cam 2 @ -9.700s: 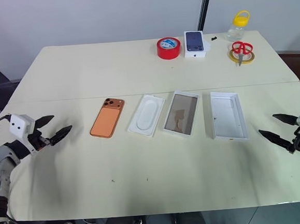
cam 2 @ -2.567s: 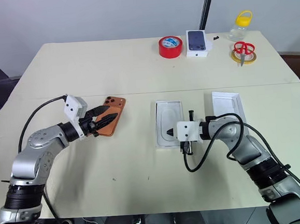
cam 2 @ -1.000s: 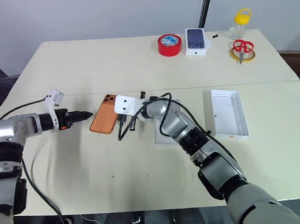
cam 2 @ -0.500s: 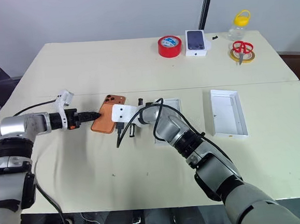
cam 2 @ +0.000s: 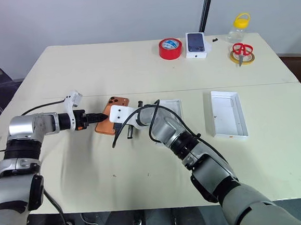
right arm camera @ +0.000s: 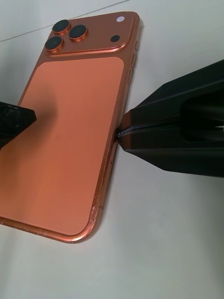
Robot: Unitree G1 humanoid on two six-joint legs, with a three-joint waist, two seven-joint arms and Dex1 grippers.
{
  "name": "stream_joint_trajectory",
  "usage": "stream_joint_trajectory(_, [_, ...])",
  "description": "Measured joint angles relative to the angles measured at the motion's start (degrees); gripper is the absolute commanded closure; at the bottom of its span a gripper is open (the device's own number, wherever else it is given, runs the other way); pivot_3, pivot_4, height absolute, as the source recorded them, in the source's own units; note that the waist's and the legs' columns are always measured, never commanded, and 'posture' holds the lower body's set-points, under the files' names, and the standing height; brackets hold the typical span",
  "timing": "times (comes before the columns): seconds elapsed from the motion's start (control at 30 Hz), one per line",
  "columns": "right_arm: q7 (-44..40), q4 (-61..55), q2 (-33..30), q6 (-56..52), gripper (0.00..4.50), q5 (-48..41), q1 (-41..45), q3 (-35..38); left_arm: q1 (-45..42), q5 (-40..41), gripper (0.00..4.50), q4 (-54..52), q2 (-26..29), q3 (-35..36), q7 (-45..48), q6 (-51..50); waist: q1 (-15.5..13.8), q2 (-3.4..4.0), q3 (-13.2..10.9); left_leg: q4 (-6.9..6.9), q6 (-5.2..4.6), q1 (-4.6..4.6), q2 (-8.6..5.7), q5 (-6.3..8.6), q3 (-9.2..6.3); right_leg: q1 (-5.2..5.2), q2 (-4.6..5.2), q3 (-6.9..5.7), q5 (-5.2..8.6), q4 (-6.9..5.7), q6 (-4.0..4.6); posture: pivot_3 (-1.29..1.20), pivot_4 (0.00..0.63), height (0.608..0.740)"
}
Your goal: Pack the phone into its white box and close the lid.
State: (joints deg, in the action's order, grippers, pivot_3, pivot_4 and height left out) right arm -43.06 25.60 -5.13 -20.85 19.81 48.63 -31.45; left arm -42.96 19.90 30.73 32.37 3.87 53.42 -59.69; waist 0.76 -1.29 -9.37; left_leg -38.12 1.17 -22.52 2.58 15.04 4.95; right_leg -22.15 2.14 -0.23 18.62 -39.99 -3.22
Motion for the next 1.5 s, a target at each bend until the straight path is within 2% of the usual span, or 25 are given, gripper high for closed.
stream_joint_trajectory(0.2, [-0.1, 0.7, 0.0, 0.3, 4.48, 0.1, 0.5, 0.0, -0.4, 3.0, 2.08, -0.3, -3.6, 1.7, -0.4, -4.4, 0.2, -0.01, 0.0, 0.02, -0.09, -0.01, -0.17, -0.05, 0.0, 0.01, 0.23, -0.04, -0.01, 0.0, -0.01, 0.0, 0.15, 0.74])
stream_joint_trajectory(0.6, [0.0, 0.7, -0.4, 0.6, 4.48, 0.1, 0.5, 0.0, -1.0, 5.4, 2.08, 4.4, -3.2, 4.9, -1.3, -5.0, 0.5, -0.01, 0.0, 0.2, -0.07, -0.02, -0.17, -0.04, -0.02, -0.12, 0.3, -0.05, 0.0, 0.01, 0.01, 0.0, 0.15, 0.74])
stream_joint_trajectory(0.7, [0.0, 0.6, -0.4, 0.6, 4.5, 0.1, 0.5, 0.0, -1.0, 5.6, 2.9, 4.9, -3.1, 4.9, -1.7, -4.8, 0.5, -0.01, 0.0, 0.27, -0.06, -0.04, -0.17, -0.04, -0.02, -0.18, 0.31, -0.05, 0.01, 0.03, 0.03, 0.0, 0.15, 0.74])
stream_joint_trajectory(0.8, [-0.1, 0.4, -0.6, 0.7, 4.5, 0.1, 0.3, 0.0, -1.1, 7.1, 4.35, 5.2, -3.3, 5.9, -0.7, -5.8, 0.5, -0.01, 0.0, 0.45, -0.06, 0.0, -0.18, -0.04, -0.02, -0.23, 0.34, -0.09, 0.0, 0.23, 0.03, 0.0, 0.15, 0.74])
stream_joint_trajectory(0.9, [0.0, 0.3, -0.7, 0.8, 4.5, 0.2, 0.1, 0.0, -1.5, 7.6, 4.35, 5.8, -3.2, 6.1, -0.8, -6.0, 0.6, -0.01, 0.0, 0.96, 0.07, 0.1, -0.22, 0.02, 0.01, -0.19, 0.4, -0.13, -0.18, 0.72, 0.34, 0.0, 0.15, 0.74])
stream_joint_trajectory(1.07, [0.1, -0.7, -0.9, 0.7, 4.5, 0.3, -0.4, 0.0, -1.7, 8.3, 4.35, 7.6, -3.1, 7.1, -0.9, -6.9, 0.6, 0.0, 0.0, 1.03, -0.03, 0.09, -0.21, -0.07, 0.0, -0.21, 0.4, -0.18, -0.2, 0.76, 0.32, 0.0, 0.15, 0.74])
stream_joint_trajectory(1.17, [-0.3, -2.8, -1.4, 1.3, 4.5, -0.6, -1.8, 0.7, -1.6, 9.8, 4.35, 9.3, -3.6, 10.4, -2.7, -9.5, 0.6, -0.01, 0.0, 1.04, -0.03, -0.05, -0.2, -0.08, 0.0, -0.19, 0.4, -0.19, -0.2, 0.8, 0.3, 0.0, 0.15, 0.74])
stream_joint_trajectory(1.27, [-2.8, -7.7, -2.2, 2.1, 4.5, -5.6, -5.5, 4.0, -0.4, 12.5, 4.35, 8.1, -4.9, 15.7, -5.9, -11.4, 0.4, -0.02, 0.0, 1.01, -0.04, -0.59, -0.2, -0.16, 0.0, -0.6, 0.4, -0.22, -0.21, 0.84, 0.24, 0.0, 0.15, 0.74])
stream_joint_trajectory(1.37, [-11.2, -17.4, -4.4, -2.7, 3.59, -16.5, -8.1, 9.5, 2.5, 15.4, 4.38, 2.6, -7.4, 20.7, -9.5, -12.0, 0.4, -0.03, 0.0, 1.02, -0.02, -0.99, -0.19, -0.3, -0.01, -0.99, 0.39, -0.27, -0.26, 0.84, 0.14, 0.0, 0.15, 0.74])
stream_joint_trajectory(1.5, [-17.0, -25.6, -10.8, -4.3, 1.64, -21.8, -11.3, 11.8, 6.1, 18.3, 4.38, -4.1, -9.8, 23.3, -12.7, -14.4, 0.3, -0.06, -0.1, 1.07, -0.07, -1.0, -0.2, -0.27, 0.0, -0.94, 0.39, -0.32, -0.26, 1.0, 0.12, 0.0, 0.15, 0.74])
